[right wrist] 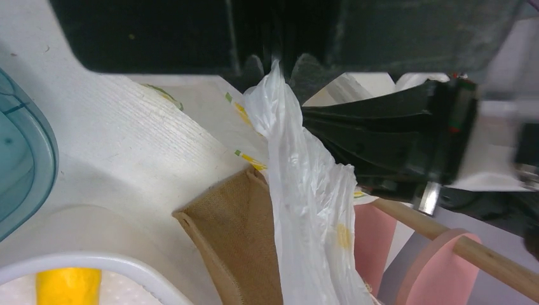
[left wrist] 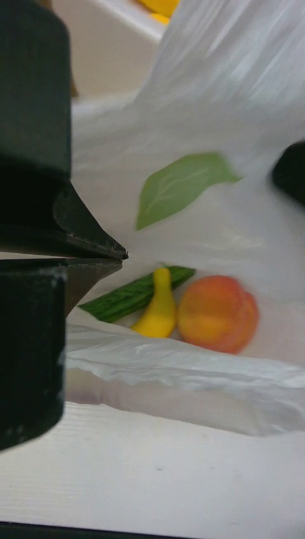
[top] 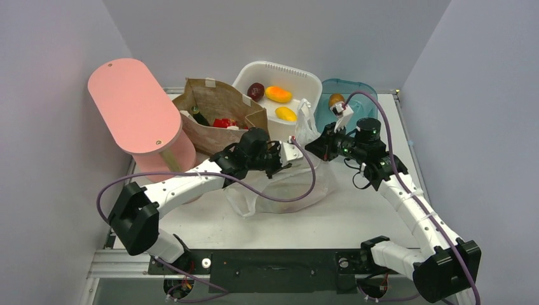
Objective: Untie the knot of the grocery bags and take out the mixed food
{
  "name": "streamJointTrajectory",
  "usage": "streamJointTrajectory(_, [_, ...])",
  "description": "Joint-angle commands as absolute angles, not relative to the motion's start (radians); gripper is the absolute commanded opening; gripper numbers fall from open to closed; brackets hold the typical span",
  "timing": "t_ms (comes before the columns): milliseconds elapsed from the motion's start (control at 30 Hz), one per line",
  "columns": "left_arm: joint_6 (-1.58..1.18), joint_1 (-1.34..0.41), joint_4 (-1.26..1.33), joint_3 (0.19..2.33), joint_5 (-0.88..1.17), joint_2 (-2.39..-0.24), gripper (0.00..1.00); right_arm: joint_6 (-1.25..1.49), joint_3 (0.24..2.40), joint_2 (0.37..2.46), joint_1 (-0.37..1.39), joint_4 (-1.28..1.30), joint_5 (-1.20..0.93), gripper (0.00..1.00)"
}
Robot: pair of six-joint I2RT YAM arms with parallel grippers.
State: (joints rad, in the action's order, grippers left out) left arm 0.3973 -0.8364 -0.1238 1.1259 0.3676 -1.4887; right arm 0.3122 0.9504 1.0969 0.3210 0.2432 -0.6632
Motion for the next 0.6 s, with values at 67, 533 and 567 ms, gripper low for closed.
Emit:
streamJointTrajectory(67, [0.576, -0.842, -0.23, 0.975, 0.372, -1.466, 0.08, 0.332, 0.946, 1.048, 0.254, 0.229, -0.668, 0.0])
streamJointTrajectory(533, [0.742, -0.813, -0.377, 0.7, 0.292, -1.275, 0.47, -0.343, 0.967, 1.096, 0.172, 0.683, -0.465, 0.11])
streamJointTrajectory(567, [0.716, -0.815, -0.358, 0.707, 0.3, -1.259, 0.47, -0.396, 0.972, 1.082, 0.193, 0.715, -0.485, 0.2])
